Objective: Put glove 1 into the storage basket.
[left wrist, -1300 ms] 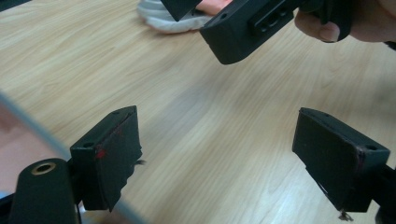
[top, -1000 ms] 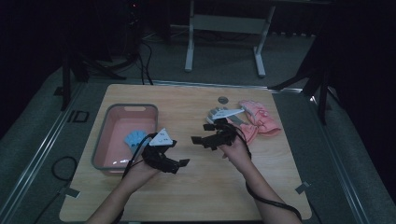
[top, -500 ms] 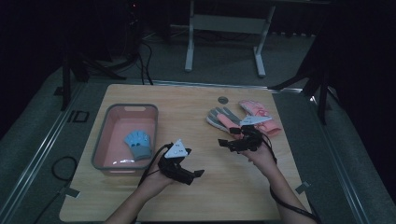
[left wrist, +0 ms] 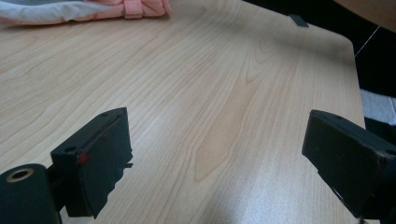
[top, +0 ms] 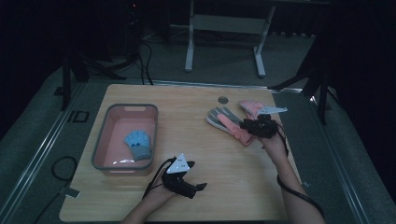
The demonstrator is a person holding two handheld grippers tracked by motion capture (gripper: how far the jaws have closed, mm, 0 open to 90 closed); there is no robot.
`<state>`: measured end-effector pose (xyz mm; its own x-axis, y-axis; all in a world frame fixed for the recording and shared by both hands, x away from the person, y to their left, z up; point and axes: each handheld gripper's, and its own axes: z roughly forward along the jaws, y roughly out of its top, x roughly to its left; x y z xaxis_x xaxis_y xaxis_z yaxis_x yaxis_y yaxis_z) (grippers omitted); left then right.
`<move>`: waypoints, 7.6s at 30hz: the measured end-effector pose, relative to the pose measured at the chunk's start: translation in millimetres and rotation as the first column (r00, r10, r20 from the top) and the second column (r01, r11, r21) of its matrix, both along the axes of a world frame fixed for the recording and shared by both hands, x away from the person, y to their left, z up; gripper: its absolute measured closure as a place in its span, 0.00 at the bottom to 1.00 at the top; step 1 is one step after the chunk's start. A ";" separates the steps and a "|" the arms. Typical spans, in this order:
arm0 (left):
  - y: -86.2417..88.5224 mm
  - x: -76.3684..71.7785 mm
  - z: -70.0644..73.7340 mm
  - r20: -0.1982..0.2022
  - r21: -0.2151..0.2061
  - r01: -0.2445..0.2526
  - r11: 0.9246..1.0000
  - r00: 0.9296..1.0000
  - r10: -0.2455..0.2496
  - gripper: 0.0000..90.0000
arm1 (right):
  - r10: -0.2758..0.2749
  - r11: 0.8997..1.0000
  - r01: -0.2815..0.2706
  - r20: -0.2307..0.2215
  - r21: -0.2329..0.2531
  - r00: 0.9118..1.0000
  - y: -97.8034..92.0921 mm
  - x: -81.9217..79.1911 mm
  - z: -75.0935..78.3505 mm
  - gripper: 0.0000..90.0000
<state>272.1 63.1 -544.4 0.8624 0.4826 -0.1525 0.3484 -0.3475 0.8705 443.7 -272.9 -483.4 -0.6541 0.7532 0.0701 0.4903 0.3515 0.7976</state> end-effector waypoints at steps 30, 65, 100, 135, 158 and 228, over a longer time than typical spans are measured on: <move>6.8 -12.2 -9.5 0.025 0.026 -0.018 0.999 1.000 0.017 0.08 | -0.051 0.984 0.034 -0.098 -0.173 0.994 36.7 44.3 -33.3 0.97; 5.5 -18.7 -13.4 0.093 0.052 -0.051 0.997 0.995 0.046 0.08 | -0.488 0.855 0.509 -0.182 0.097 0.854 82.3 -75.4 -34.7 0.97; 9.2 -20.3 -14.2 0.086 0.041 -0.063 0.997 0.995 0.059 0.08 | -0.287 0.956 0.289 0.051 -0.051 0.957 -66.7 -12.7 21.5 0.72; 16.1 -25.0 -14.5 0.068 0.032 -0.086 0.996 0.994 0.084 0.08 | -0.282 0.956 0.270 -0.104 -0.117 0.954 -74.7 80.4 -45.9 0.96; 9.1 -23.8 -11.0 0.087 0.050 -0.095 0.994 0.992 0.090 0.08 | -0.561 0.828 0.559 -0.021 -0.047 0.828 -50.3 -30.8 30.6 1.00; 4.8 -25.2 -14.3 0.084 0.074 -0.063 0.995 0.995 0.057 0.08 | -0.275 0.961 0.268 -0.135 -0.071 0.952 -71.7 -63.7 -51.8 0.92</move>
